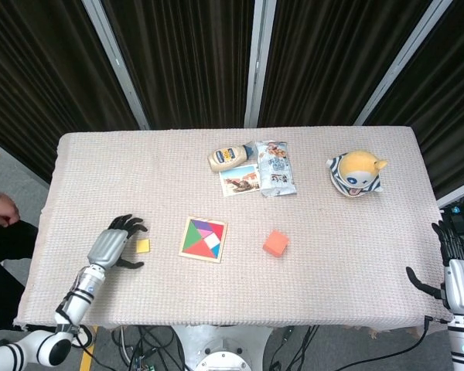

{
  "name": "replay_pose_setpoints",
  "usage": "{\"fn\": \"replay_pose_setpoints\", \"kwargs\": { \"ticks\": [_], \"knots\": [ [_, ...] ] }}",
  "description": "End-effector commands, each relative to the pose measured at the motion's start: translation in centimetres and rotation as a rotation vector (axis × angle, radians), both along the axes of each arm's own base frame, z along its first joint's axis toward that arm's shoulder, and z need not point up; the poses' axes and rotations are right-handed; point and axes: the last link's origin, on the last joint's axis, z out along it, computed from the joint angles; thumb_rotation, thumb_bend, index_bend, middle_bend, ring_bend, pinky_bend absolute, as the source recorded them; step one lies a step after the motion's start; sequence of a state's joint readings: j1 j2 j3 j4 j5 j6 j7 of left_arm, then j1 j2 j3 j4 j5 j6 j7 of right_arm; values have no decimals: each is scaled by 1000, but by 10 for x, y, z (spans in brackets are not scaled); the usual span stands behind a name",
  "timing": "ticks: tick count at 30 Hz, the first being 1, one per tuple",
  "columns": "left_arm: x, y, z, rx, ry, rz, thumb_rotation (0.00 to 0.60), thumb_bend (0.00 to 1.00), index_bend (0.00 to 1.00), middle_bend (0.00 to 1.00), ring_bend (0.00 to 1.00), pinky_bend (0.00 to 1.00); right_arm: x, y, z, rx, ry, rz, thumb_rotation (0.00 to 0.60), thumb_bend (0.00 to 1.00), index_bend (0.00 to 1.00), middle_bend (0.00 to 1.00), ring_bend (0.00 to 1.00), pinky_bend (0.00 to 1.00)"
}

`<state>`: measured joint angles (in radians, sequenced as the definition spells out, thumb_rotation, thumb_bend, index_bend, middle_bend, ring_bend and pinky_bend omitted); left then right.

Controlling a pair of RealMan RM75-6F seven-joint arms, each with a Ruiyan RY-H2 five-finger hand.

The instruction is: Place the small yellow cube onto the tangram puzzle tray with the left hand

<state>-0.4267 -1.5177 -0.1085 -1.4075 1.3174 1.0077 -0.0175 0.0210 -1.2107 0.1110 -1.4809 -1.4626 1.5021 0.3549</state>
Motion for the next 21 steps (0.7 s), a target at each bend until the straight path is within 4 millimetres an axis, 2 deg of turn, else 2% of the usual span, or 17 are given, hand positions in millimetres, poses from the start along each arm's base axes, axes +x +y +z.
{"fn": "replay_pose_setpoints", "kwargs": {
  "ticks": [1,8,21],
  "knots": [
    [3,2,-3,4,-23,19,600,100,281,144,0,45,0,0,-1,8,-1,1,600,176,0,0,0,0],
    [1,4,-4,5,6,28,600,114,314,146,0,46,0,0,-1,10,-3,-2,600,176,0,0,0,0],
    [-3,6,-2,13,43,56,600,239,371,151,0,46,-2,0,-2,15,-2,-7,600,176,0,0,0,0]
  ]
}}
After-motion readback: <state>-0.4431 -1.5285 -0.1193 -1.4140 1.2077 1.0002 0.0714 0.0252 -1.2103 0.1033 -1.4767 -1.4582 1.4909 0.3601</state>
